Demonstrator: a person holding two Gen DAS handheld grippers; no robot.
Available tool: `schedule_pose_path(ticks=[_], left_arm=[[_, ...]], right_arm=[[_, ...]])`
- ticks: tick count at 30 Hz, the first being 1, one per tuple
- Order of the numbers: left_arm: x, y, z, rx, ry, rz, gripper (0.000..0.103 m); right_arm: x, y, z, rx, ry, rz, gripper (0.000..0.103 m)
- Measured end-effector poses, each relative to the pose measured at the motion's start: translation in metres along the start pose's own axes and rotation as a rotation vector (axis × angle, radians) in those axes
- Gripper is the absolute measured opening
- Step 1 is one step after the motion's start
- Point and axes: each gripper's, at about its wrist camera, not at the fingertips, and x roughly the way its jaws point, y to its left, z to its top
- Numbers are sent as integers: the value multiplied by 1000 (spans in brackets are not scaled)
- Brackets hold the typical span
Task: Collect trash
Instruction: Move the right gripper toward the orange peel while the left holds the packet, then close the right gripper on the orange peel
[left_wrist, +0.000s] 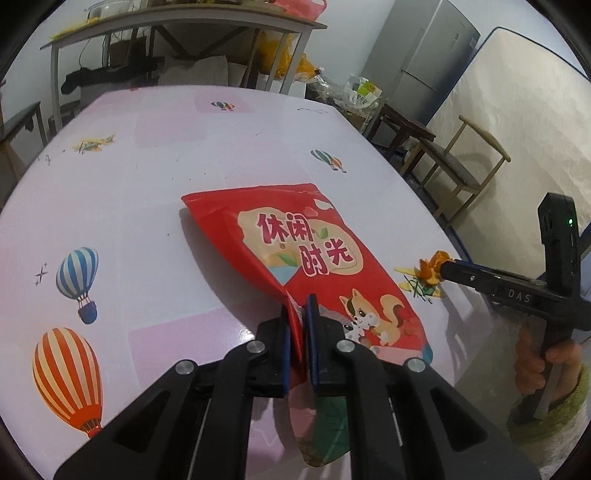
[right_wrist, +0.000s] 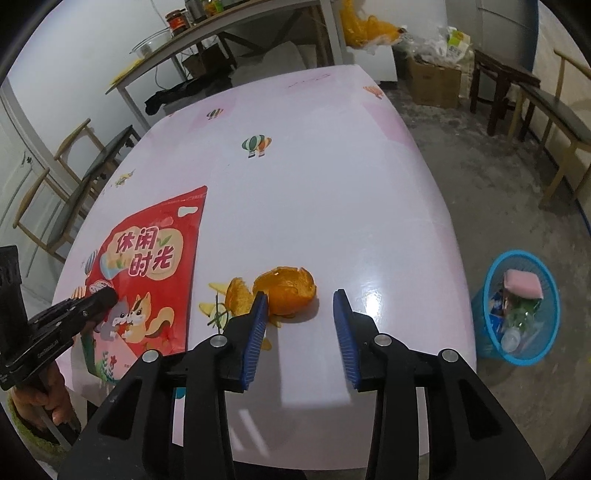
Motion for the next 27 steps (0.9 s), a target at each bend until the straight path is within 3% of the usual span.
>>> schedule_pose_path(ticks=[7, 15, 27], left_arm=[[5, -10, -2, 33, 0, 33, 7], [6, -15, -2, 53, -5, 50, 7], [4, -20, -3, 79, -21, 64, 7]], right_arm=[[1, -3, 0, 19, -5, 17, 32], [3, 2, -1, 13, -7, 5, 18], [-4, 5, -2, 15, -26, 7, 12]])
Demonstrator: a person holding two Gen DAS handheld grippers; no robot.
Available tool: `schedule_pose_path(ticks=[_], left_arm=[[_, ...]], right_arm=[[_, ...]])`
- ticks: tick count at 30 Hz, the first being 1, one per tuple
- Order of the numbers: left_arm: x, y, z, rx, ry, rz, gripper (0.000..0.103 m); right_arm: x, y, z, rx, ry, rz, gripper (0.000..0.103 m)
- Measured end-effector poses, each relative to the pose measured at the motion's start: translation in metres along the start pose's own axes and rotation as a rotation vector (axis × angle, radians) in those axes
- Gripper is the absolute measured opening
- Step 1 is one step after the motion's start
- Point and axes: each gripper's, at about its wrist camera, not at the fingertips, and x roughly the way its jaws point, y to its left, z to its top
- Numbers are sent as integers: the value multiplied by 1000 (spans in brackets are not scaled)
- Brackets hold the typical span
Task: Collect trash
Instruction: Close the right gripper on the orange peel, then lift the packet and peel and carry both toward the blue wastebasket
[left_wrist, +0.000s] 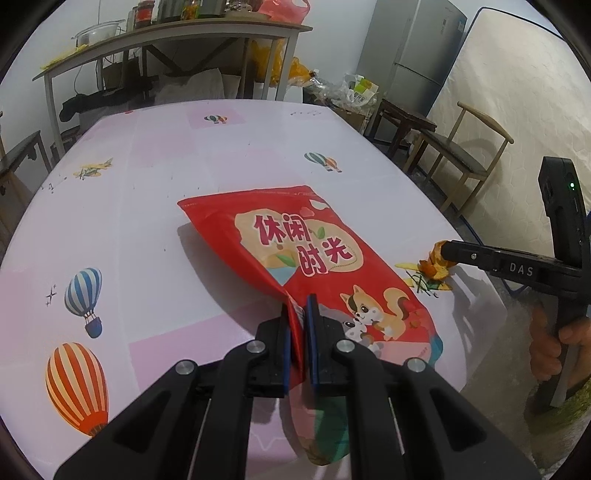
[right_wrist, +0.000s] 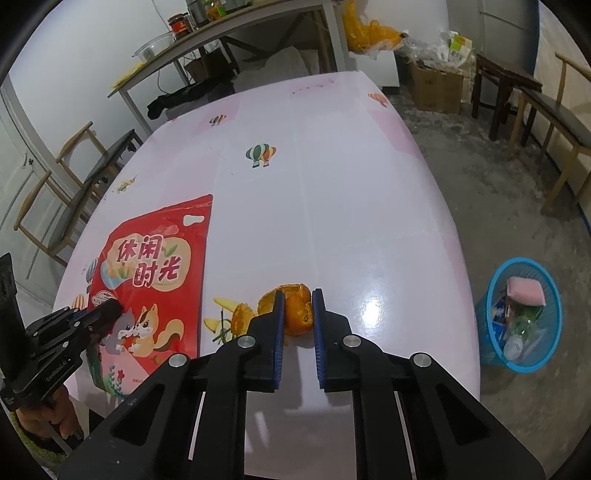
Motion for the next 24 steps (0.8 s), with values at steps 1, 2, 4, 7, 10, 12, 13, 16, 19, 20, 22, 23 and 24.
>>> schedule_pose_path(ticks=[1, 2, 4, 7, 10, 12, 13, 16, 19, 20, 22, 23, 24], left_arm=[[0, 0, 0, 0, -1, 0, 7], [0, -1, 0, 1, -2, 0, 7], [-1, -1, 0, 1, -4, -1, 7], [-2, 0, 1, -6, -11, -9, 6], [-8, 1, 4, -22, -31, -39, 5], [-15, -1, 8, -27, -48, -68, 3], [-18, -1, 11, -27, -56, -81, 3], [-30, -10, 22, -11, -92, -130, 3], [-38, -25, 34, 20, -119, -184, 3], [-39, -32, 39, 33, -124, -205, 3], [-43, -47, 51, 61, -136, -252, 3], [-44, -54, 56, 73, -141, -270, 3], [-44, -64, 63, 89, -146, -293, 3]], right_arm=[[-1, 0, 0, 1, -2, 1, 12], [-2, 0, 0, 2, -4, 2, 12], [-4, 0, 0, 6, -9, 7, 12], [-8, -1, 2, 8, -20, 8, 11], [-17, -2, 4, 19, -44, 15, 11], [-24, -6, 7, 36, -65, 21, 10], [-30, -8, 8, 48, -78, 24, 10], [-55, -26, 10, 109, -139, 43, 10], [-82, -48, 7, 166, -204, 37, 10], [-90, -55, 5, 183, -220, 33, 10], [-109, -73, 0, 223, -262, 12, 10], [-122, -86, -5, 251, -291, -8, 10], [-131, -96, -9, 274, -313, -23, 10]])
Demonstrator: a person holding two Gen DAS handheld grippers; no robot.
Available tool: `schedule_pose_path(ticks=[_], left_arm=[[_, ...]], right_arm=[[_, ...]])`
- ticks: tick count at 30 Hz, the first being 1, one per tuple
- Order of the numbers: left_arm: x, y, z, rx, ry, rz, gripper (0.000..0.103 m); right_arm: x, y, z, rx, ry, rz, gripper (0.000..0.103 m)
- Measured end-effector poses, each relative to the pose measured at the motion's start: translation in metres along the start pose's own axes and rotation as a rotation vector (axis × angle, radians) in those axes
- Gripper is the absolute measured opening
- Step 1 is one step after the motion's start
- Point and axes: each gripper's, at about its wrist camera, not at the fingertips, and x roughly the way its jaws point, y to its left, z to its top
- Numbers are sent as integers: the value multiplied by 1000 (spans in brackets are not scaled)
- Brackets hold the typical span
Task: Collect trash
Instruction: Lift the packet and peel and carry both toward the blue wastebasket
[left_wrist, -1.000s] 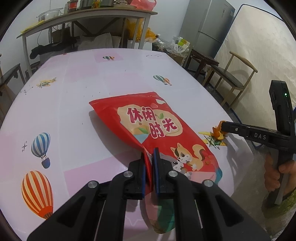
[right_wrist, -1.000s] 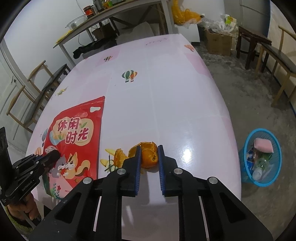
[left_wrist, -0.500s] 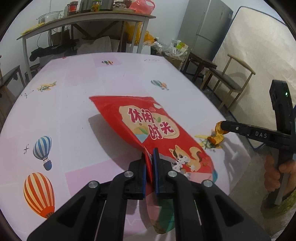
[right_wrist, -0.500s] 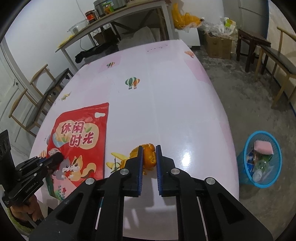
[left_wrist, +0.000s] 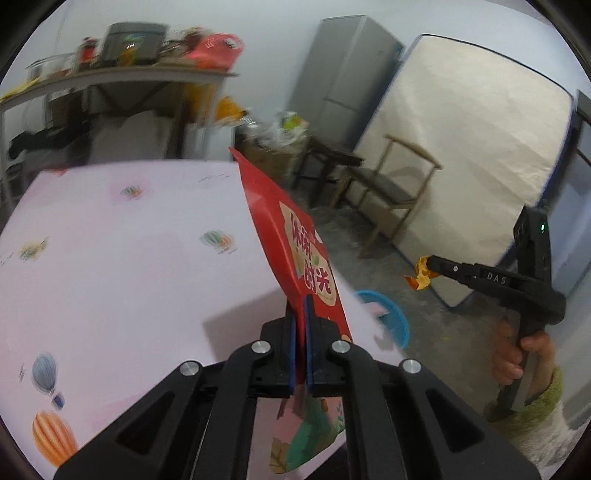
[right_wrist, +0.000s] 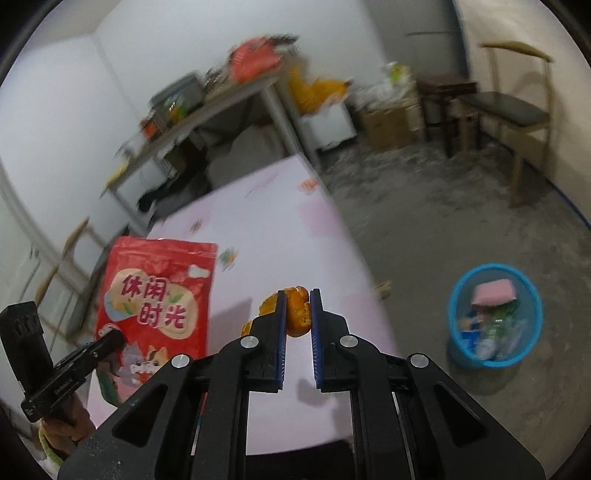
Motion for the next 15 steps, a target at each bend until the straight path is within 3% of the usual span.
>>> schedule_pose_path(ticks=[7, 15], left_arm=[[44, -72, 39, 144, 26, -112, 3], [164, -168, 54, 346, 243, -136, 3]], right_arm=[[-62, -93, -4, 158, -135, -166, 10], [-59, -184, -40, 352, -106, -275, 10]])
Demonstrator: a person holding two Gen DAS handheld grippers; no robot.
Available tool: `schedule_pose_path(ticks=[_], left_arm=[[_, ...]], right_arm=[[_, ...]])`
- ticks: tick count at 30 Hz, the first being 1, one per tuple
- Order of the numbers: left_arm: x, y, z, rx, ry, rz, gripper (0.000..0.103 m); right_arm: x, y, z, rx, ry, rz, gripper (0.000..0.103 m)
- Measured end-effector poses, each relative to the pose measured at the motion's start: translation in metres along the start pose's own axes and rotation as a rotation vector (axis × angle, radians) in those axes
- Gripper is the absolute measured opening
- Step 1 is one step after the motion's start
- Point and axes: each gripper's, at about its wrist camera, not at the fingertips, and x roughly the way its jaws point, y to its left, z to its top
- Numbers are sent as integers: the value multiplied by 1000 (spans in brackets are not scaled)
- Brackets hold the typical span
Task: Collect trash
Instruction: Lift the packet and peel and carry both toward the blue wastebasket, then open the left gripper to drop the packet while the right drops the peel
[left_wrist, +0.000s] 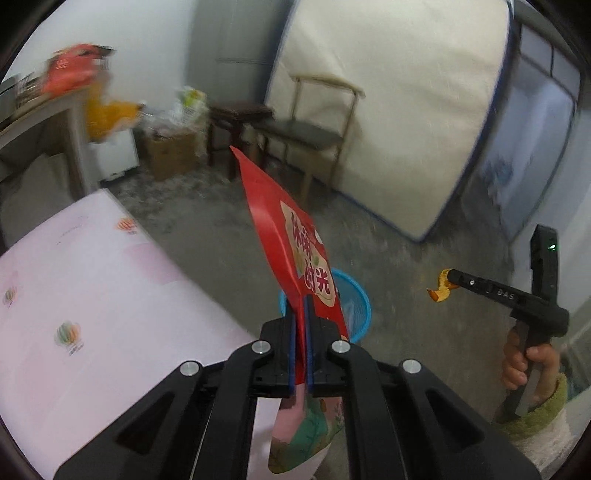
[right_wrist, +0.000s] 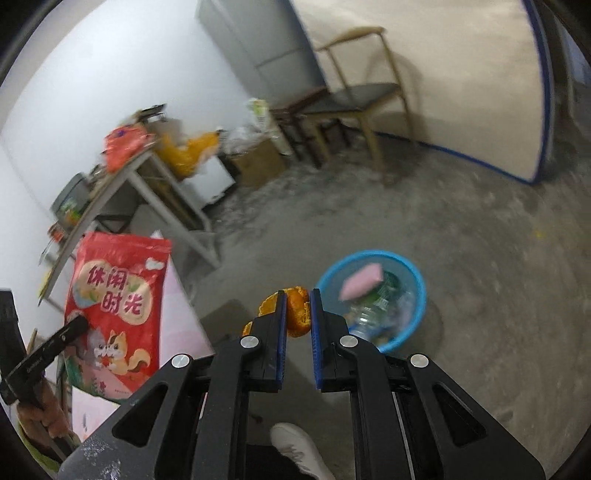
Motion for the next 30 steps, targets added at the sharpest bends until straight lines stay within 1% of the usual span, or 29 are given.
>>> schedule_pose_path(ticks=[2, 3, 5, 6, 9, 11, 13, 15, 16, 17, 18, 20, 21, 22, 23, 24, 25, 27, 30], left_arm=[[35, -17, 13, 47, 67, -3, 3], [57, -25, 19, 65, 114, -4, 3], [93, -37, 26, 88, 178, -1, 3], [117, -45, 31, 113, 219, 17, 3], [171, -61, 38, 199, 290, 80, 3], [205, -71, 42, 231, 337, 103, 3], [236, -77, 43, 257, 369, 118, 4], [268, -86, 40, 306, 391, 175, 5], [282, -87, 40, 318, 397, 194, 5], [296, -87, 40, 322, 399, 207, 8], [311, -87, 38, 320, 400, 212, 10], [333, -83, 39, 278, 403, 182, 11], [342, -81, 37, 259, 417, 178, 14], [352, -75, 34, 232, 452, 186, 18], [360, -72, 33, 213, 474, 195, 28], [364, -68, 31, 182, 484, 188, 31], [365, -65, 32, 161, 477, 171, 31], [358, -60, 33, 119, 456, 133, 41], [343, -55, 41, 76, 423, 95, 43]], right_arm=[[14, -15, -2, 30, 21, -15, 10], [19, -19, -3, 40, 31, -27, 10], [30, -32, -5, 61, 48, -43, 10], [33, -38, -5, 75, 56, -42, 10], [47, -55, -7, 117, 77, -42, 10], [56, -67, -8, 141, 95, -42, 10], [58, -75, -10, 155, 108, -44, 10], [64, -83, -11, 173, 121, -46, 10], [65, -86, -11, 193, 143, -43, 10], [66, -89, -13, 202, 146, -44, 10], [68, -93, -14, 210, 150, -46, 10], [71, -99, -16, 227, 160, -47, 10], [73, -101, -17, 233, 165, -49, 10], [74, -102, -18, 237, 170, -50, 10], [75, -103, -19, 241, 176, -49, 10], [77, -105, -20, 243, 180, -48, 10], [79, -106, -20, 248, 187, -43, 10], [84, -109, -21, 258, 197, -34, 10], [95, -112, -20, 266, 207, -21, 10]])
